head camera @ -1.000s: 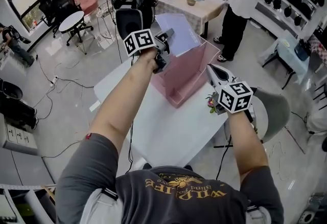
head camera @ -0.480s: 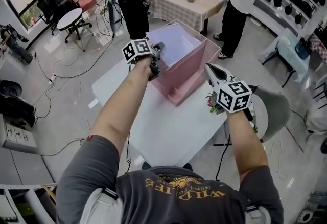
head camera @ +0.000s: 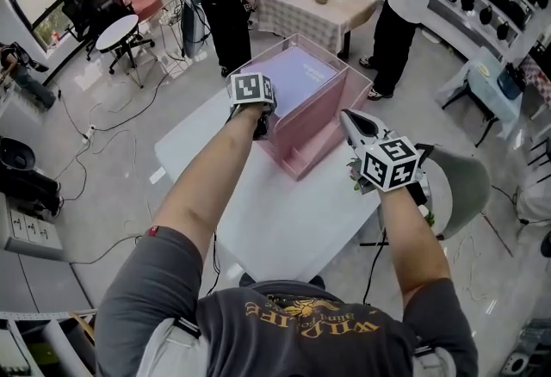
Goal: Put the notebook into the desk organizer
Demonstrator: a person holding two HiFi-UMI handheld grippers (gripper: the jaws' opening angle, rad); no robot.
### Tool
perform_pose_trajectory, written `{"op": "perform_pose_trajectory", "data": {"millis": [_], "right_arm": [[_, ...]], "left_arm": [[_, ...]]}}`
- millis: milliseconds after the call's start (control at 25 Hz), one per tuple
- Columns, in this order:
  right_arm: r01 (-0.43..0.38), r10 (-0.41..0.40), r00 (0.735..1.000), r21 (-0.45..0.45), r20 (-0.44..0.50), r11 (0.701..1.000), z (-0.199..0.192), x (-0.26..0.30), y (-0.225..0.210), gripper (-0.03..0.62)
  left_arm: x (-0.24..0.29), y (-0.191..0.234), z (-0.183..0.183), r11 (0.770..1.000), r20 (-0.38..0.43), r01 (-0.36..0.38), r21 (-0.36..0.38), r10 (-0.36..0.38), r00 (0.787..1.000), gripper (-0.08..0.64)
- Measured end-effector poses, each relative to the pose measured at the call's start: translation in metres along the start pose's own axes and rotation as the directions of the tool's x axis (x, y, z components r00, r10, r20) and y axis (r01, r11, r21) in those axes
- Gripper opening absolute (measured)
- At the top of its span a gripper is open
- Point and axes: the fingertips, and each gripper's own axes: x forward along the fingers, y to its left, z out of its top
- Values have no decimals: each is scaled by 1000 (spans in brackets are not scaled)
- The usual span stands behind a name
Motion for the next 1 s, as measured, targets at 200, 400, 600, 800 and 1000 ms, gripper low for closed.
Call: {"op": "perform_pose_trajectory", "data": {"millis": [200,400,600,800,1000], "right_arm": [[0,0,1000,2,-4,1000,-1,-2,-1,0],[0,0,1000,3,-8,1000,-4,-4,0,0],[6,-6,1000,4,-11,1000,-6,-9,0,0],[10,-10,1000,1,1,1000,0,-14,2,0],[8,-8,1000,-15,19,1000,13,-17,9,0]], "left_arm": [[5,2,3,972,33,-105,209,100,994,183],[3,14,2,935,57,-207,287,199,978,285],[-6,32,11,873,120,-294,389,269,956,433],[-34,29,23,915,192,-224,335,167,967,430],[-90,15,34,962,287,-64,266,-15,958,361]]}}
